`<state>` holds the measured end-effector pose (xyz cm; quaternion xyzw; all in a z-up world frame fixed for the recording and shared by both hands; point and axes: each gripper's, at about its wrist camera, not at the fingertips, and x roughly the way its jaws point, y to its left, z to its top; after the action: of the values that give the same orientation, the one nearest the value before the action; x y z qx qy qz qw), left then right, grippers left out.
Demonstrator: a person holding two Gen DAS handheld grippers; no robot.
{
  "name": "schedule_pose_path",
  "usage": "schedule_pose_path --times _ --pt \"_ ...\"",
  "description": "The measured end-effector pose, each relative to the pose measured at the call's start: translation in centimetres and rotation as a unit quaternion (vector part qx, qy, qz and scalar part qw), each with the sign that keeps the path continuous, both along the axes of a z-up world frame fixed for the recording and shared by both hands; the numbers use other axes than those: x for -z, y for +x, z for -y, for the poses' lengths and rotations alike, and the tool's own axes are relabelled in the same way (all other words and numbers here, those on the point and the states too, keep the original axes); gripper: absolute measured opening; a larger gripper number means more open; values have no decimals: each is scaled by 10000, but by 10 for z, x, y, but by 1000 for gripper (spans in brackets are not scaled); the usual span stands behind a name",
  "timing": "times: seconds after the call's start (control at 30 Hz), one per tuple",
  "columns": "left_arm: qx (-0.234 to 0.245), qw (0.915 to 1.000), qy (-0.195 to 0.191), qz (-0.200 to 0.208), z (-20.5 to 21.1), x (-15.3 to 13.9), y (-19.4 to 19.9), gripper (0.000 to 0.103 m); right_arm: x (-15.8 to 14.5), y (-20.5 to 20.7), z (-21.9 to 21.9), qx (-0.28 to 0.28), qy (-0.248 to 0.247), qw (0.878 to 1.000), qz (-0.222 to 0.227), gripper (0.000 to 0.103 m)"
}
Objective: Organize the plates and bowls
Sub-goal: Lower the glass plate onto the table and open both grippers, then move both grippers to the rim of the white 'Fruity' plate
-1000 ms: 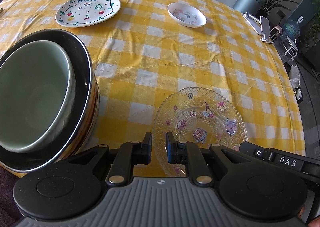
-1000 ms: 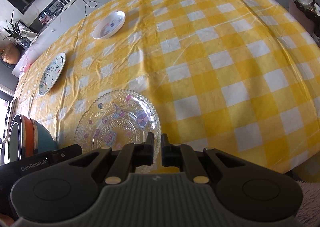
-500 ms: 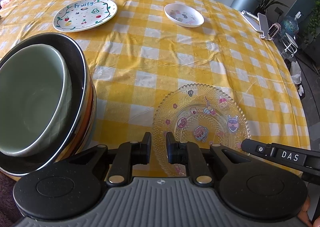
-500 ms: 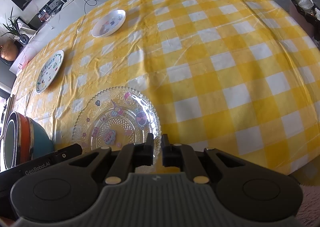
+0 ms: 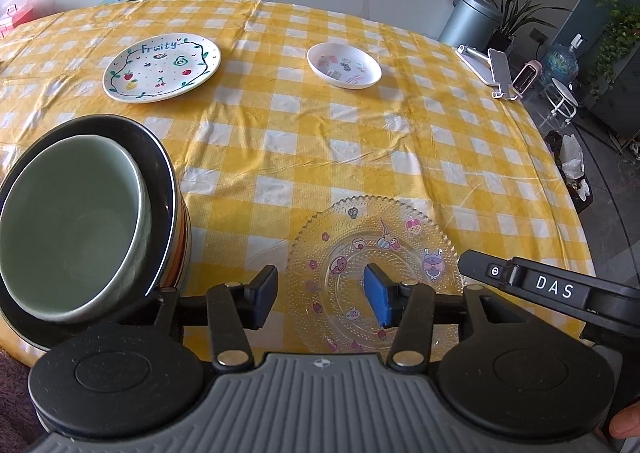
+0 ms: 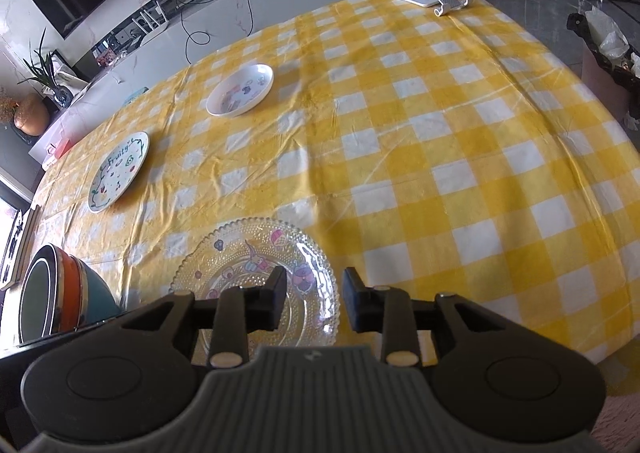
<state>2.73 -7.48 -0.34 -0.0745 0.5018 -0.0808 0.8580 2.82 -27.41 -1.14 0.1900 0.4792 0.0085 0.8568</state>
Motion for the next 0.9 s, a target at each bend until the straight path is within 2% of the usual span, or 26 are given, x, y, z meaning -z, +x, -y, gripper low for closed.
schedule_pose_path --times 0.1,0.23,0.33,0.47,0.63,0.77,0.9 --pt "29 10000 -64 33 1 -6 -1 68 -6 1 -1 56 12 9998 184 35" --pt "29 9989 -456 55 -2 -13 -2 68 -17 0 0 212 49 9981 580 47" --pt "60 9982 -534 252 -4 -25 -2 68 -24 -1 -3 279 -28 9962 824 56" --pt "141 9983 -351 446 -11 -44 5 68 -30 1 -15 150 -158 9940 1070 64" --pt "261 9976 -56 644 -31 -68 23 68 -33 13 -31 98 -293 9923 1198 65" --pt "344 9961 66 807 -53 -84 42 68 -31 29 -49 -5 -170 9922 1232 65" --pt "489 9941 233 937 -80 -92 60 72 -28 44 -70 -224 -263 9912 1275 65"
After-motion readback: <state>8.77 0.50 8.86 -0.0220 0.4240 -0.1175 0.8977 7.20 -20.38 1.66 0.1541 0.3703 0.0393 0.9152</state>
